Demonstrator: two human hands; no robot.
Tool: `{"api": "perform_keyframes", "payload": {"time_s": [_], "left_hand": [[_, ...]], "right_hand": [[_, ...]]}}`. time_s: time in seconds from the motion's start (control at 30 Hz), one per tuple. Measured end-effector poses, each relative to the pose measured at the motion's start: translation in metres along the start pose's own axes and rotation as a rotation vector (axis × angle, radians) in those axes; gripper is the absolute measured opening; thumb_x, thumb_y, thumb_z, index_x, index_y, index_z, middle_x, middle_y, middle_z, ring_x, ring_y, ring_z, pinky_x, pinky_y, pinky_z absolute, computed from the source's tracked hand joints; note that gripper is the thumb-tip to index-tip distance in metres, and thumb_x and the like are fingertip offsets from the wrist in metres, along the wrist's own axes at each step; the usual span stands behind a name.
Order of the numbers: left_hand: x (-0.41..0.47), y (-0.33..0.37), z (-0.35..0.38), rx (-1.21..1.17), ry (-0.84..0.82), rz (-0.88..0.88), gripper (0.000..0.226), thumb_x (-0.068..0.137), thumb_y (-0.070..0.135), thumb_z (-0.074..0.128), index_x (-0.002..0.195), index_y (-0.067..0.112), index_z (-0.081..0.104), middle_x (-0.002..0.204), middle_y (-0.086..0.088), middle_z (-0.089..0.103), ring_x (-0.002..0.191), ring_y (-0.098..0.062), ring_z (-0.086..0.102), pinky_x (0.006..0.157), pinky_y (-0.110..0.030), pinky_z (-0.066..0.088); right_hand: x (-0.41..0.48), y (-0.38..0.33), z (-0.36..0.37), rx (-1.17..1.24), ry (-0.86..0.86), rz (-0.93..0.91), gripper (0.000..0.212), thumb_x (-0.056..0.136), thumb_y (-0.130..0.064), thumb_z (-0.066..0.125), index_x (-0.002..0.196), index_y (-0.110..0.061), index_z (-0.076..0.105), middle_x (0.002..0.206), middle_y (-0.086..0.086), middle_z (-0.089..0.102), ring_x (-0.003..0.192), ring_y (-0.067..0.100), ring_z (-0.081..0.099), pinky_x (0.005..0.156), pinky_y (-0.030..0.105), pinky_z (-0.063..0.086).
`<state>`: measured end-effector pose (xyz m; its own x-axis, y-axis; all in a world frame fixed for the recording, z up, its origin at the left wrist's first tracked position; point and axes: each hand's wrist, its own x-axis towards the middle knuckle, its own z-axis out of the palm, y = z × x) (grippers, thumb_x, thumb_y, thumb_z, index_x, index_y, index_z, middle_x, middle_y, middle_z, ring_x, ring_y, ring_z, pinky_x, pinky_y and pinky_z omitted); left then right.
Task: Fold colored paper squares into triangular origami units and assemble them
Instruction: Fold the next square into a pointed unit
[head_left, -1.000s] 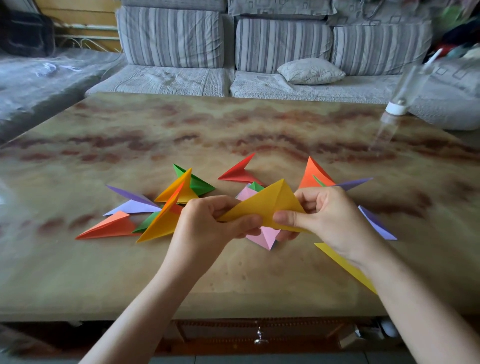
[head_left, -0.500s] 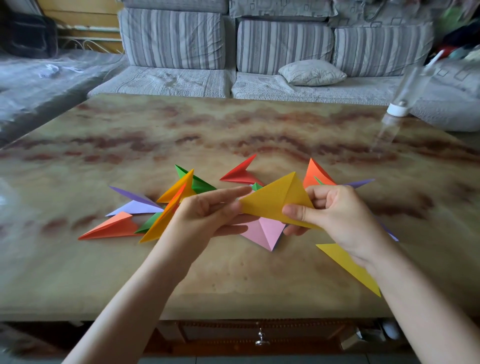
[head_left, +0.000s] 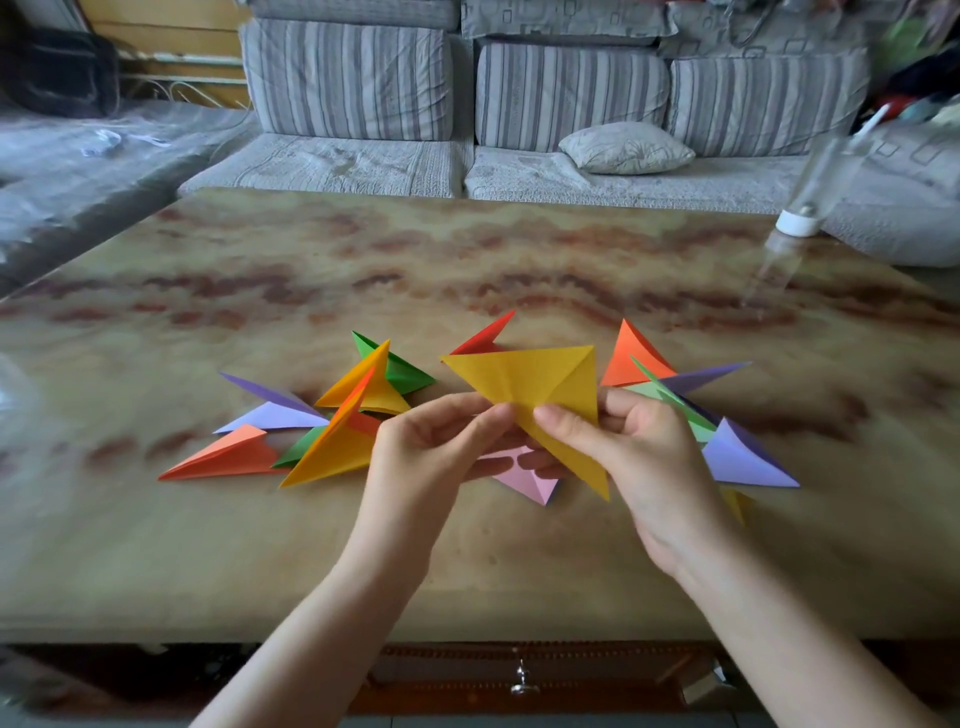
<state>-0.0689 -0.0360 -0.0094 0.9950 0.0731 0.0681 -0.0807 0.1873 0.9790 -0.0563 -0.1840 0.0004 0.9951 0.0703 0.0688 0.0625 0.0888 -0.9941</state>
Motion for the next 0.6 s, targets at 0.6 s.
{"api": "perform_keyframes", "payload": {"time_s": [0.6], "left_hand": [[0.002,0.009,-0.007,0.108,-0.062,0.007,0.012,0.084,0.000,0.062,0.089,0.008,0.070,0.072,-0.003,0.074,0.063,-0.014,0.070,0.062,-0.022,0.058]], "right_hand": [[0.008,-0.010,-0.028,-0.558,-0.260,-0.401,0.012,0.073,-0.018,0.073,0.078,-0.029,0.073,0.125,-0.025,0.057,0.124,0.003,0.047,0.100,0.015,0.035]]}}
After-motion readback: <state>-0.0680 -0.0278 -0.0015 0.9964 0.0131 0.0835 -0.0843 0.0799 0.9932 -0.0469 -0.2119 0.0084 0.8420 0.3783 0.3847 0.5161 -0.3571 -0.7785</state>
